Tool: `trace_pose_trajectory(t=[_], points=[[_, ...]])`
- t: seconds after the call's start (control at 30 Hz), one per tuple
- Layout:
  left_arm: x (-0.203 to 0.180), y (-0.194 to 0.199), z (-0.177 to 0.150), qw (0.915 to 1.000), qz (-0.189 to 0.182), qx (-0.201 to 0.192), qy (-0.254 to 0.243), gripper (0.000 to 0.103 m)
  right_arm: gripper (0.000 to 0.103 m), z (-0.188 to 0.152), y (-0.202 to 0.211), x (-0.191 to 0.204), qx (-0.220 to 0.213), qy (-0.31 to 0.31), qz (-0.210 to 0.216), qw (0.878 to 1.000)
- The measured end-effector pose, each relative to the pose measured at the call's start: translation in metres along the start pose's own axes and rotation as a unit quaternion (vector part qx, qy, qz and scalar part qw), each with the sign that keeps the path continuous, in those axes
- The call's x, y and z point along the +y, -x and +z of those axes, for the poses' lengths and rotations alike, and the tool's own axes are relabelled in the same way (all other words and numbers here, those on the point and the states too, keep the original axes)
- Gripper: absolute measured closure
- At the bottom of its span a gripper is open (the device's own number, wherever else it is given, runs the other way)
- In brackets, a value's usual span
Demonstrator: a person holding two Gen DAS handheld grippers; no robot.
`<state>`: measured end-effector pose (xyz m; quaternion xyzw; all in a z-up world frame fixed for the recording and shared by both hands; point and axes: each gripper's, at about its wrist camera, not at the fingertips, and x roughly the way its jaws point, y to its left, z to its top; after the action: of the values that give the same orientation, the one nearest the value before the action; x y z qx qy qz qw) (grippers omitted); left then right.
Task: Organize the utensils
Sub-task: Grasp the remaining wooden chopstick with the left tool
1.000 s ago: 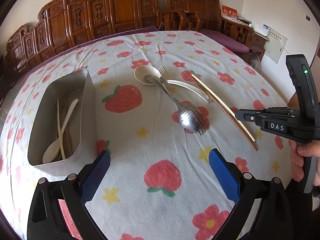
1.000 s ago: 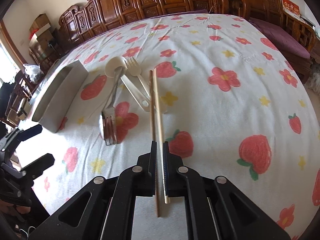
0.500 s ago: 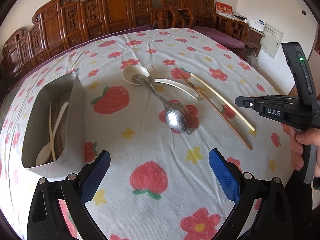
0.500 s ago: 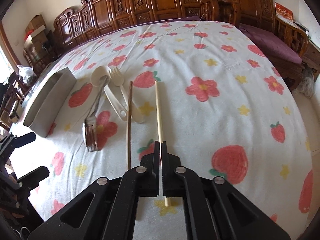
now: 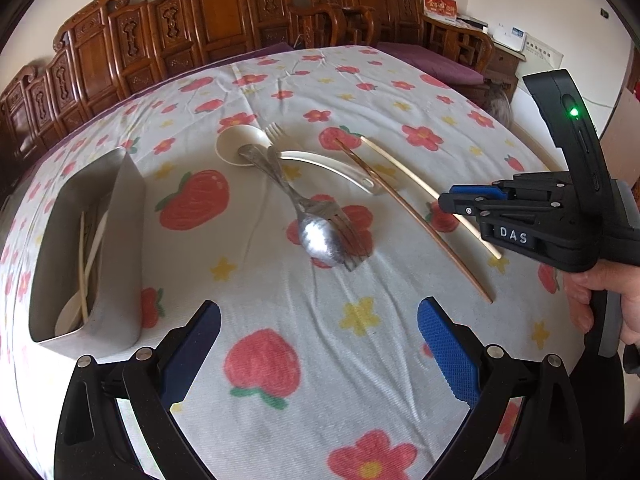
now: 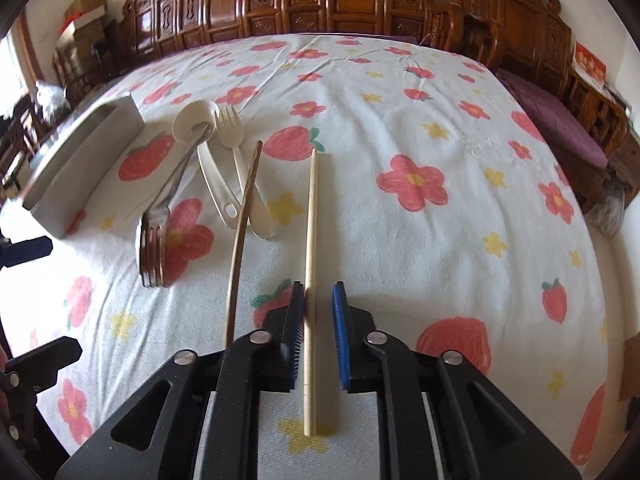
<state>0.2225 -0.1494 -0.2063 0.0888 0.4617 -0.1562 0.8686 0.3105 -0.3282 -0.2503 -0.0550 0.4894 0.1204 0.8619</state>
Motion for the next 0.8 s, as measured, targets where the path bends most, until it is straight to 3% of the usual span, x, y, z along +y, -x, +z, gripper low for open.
trace_pose_trajectory(t=[0.17,0.43,0.8], points=[[-0.013,-0.006,0.01,1.0,-0.005,0.003,0.0,0.008,0.097,-0.001,0.006,-0.01,0.005,-0.013,0.001,1.0],[-0.038,-0.02,0.036,0.9998,-0.02,0.001,0.007,0.011,0.097,0.012,0.044,-0.034,-0.041,-0.048,0.014,0.998],[-0.055,-0.056,0.063,0.999,-0.02,0.026,0.03,0.041,0.097,0.022,0.06,-0.048,-0.065,-0.07,0.024,0.995]])
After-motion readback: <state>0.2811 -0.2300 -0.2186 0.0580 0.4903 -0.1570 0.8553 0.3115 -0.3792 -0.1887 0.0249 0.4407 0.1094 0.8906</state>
